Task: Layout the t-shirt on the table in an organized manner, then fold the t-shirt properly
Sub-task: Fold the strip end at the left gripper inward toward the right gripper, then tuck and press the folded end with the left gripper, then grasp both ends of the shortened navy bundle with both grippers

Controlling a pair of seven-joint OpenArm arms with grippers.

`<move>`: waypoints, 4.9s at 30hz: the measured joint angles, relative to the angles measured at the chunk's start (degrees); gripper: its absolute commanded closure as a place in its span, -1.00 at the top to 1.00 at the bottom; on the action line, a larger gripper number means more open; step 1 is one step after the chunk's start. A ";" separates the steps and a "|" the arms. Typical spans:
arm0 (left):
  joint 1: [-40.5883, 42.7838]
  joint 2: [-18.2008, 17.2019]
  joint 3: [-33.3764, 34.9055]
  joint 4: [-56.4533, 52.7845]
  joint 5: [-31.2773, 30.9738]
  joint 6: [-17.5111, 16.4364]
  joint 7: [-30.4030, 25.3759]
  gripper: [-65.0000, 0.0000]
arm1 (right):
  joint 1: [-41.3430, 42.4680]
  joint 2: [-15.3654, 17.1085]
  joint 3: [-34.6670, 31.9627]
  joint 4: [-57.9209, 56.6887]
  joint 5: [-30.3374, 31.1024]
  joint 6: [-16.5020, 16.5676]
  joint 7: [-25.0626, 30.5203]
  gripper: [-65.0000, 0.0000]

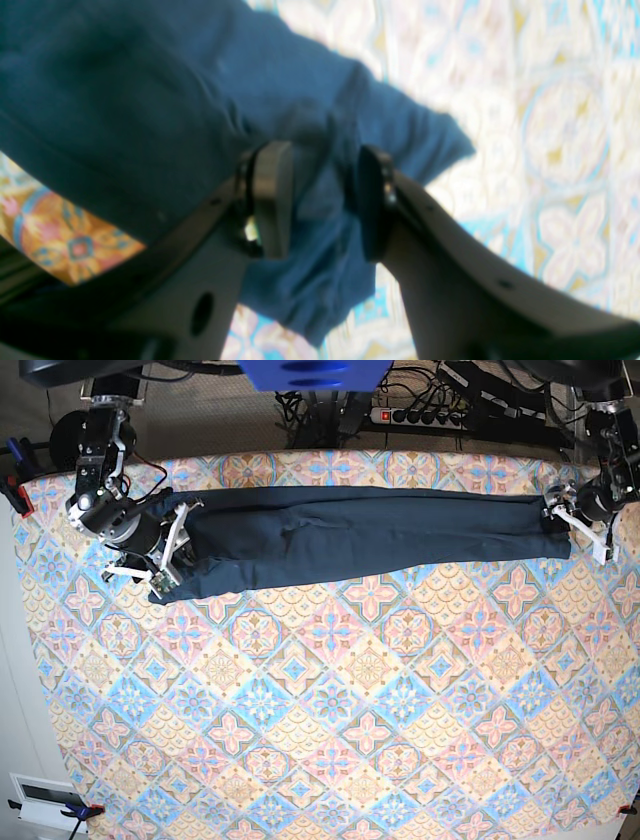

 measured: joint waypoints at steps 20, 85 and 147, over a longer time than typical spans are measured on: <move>-0.13 -1.05 -9.44 0.00 -7.43 -10.51 0.90 -1.00 | -0.13 0.09 0.07 -0.02 -0.31 0.00 -0.61 -0.35; 2.56 9.92 0.98 25.55 -14.67 -10.49 1.01 0.33 | -0.33 -1.03 0.39 0.02 -0.28 0.00 -0.61 -0.35; -0.31 12.41 7.98 11.30 -5.70 -11.56 -0.83 0.33 | 3.67 -9.64 5.79 -21.53 29.29 -0.24 -9.42 0.53</move>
